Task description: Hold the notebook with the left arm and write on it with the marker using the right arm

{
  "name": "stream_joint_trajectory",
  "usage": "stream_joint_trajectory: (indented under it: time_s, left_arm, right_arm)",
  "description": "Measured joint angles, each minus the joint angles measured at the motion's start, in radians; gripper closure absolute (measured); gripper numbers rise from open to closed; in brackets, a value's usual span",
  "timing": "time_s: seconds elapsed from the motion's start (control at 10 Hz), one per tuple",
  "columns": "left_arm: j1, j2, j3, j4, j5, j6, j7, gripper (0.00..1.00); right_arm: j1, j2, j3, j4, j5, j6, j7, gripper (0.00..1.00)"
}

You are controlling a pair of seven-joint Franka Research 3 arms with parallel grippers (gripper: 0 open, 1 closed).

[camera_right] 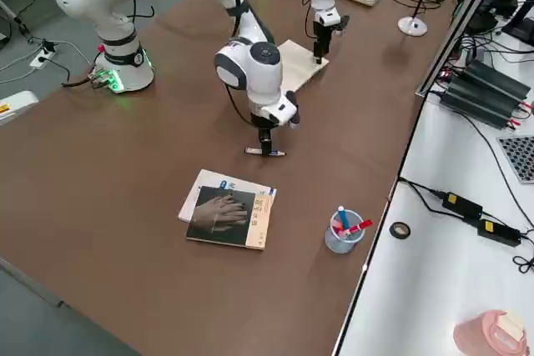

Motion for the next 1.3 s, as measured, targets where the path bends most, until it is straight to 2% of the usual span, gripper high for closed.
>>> stream_joint_trajectory:
  time_s: [0.6,1.1,1.3]
  left_arm:
    - [0.0,0.0,0.0,0.0,0.0,0.0,0.0,0.0]
    - [0.0,0.0,0.001,0.001,0.0,0.0,0.0,0.0]
    - [0.0,0.0,0.001,0.001,0.0,0.0,0.0,0.0]
  right_arm:
    - [-0.024,0.05,0.001,-0.019,0.0,0.09,-0.046,0.0]
    - [-0.024,0.061,0.006,-0.032,0.003,0.102,-0.044,0.03]
    - [-0.024,0.061,0.006,-0.035,0.004,0.103,-0.044,0.09]
